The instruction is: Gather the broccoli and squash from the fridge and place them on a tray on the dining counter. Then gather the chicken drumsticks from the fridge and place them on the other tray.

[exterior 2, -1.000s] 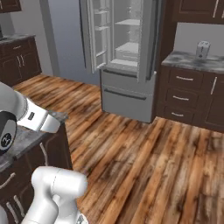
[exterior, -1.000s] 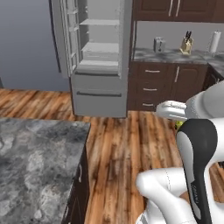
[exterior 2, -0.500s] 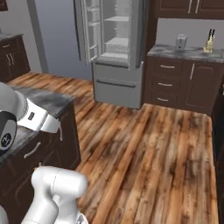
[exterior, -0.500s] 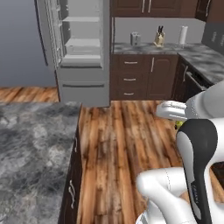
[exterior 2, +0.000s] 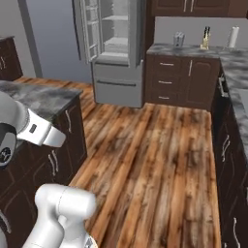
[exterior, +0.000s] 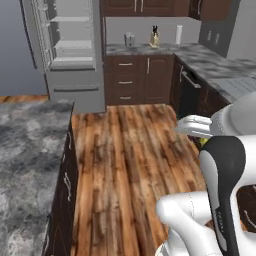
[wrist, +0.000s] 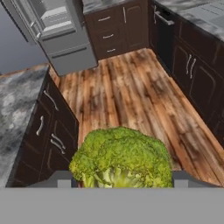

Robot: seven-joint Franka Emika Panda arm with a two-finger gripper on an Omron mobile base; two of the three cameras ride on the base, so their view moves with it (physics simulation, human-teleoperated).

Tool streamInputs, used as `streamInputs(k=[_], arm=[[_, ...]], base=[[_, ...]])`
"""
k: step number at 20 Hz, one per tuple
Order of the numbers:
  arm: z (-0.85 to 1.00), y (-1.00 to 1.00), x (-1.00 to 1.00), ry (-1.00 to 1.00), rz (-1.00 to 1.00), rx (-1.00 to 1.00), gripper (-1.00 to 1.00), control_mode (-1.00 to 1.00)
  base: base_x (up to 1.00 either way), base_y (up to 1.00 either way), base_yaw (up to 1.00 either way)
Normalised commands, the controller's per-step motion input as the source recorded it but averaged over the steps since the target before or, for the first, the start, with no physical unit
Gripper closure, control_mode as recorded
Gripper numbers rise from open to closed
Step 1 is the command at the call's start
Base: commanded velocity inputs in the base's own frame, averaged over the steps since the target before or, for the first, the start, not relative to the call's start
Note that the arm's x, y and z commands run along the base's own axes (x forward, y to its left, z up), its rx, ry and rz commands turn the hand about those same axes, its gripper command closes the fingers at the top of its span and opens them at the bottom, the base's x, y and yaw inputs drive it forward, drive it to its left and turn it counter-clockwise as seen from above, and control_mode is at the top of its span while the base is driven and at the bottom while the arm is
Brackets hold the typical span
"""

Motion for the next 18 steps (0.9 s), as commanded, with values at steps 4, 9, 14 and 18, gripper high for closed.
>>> streamInputs(k=[4,9,14,18], arm=[[0.00,0.00,0.00,0.00,0.00,0.00,1.00,1.00],[0.00,0.00,0.00,0.00,0.00,0.00,1.00,1.00],[0.00,0.00,0.00,0.00,0.00,0.00,1.00,1.00],[0.00,0.00,0.00,0.00,0.00,0.00,1.00,1.00]], base=[[-1.00,-0.68,-0.18],[-0.99,-0.82,-0.11],[-0.38,-1.00,-0.01],[-0.01,-1.00,0.00]])
